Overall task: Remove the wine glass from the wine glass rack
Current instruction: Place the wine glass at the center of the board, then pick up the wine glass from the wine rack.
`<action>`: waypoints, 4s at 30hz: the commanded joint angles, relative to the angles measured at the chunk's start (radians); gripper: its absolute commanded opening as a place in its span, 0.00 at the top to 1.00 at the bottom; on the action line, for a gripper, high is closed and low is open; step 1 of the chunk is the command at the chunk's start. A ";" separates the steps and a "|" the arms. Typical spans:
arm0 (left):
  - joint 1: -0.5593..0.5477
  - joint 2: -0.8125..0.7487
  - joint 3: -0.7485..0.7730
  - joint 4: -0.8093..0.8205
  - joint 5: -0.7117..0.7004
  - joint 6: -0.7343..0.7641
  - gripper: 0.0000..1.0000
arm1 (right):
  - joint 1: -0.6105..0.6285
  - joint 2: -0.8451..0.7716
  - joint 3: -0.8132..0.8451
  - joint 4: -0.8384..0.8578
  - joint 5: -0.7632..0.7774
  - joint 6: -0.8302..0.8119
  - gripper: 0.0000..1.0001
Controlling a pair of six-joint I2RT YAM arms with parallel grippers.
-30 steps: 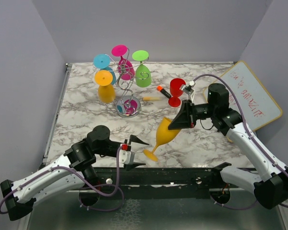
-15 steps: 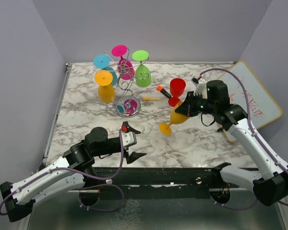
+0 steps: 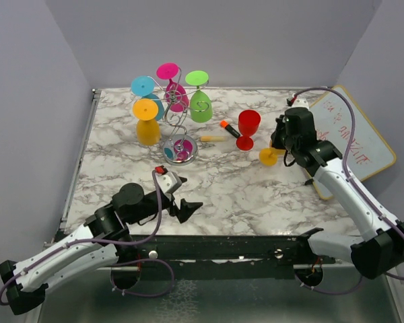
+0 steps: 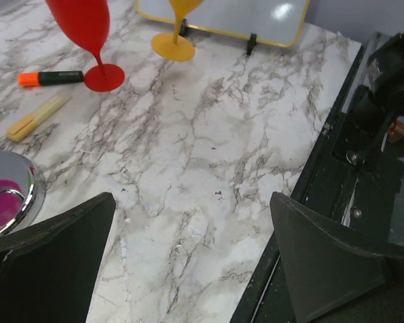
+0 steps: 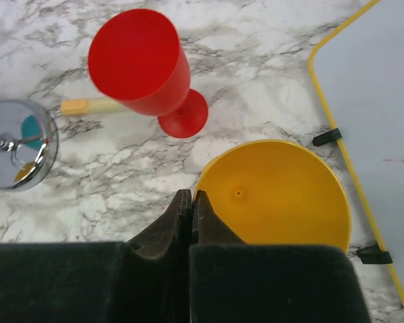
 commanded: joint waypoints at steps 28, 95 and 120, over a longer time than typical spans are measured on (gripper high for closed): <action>0.001 -0.062 0.048 -0.105 -0.259 -0.096 0.01 | 0.001 0.462 0.250 0.103 0.213 -0.036 0.99; 0.006 0.014 0.093 -0.181 -0.379 -0.148 0.01 | -0.017 0.421 0.444 0.327 -0.594 0.202 0.52; 0.006 0.042 0.084 -0.160 -0.358 -0.123 0.01 | -0.017 0.820 0.854 0.466 -0.839 0.448 0.48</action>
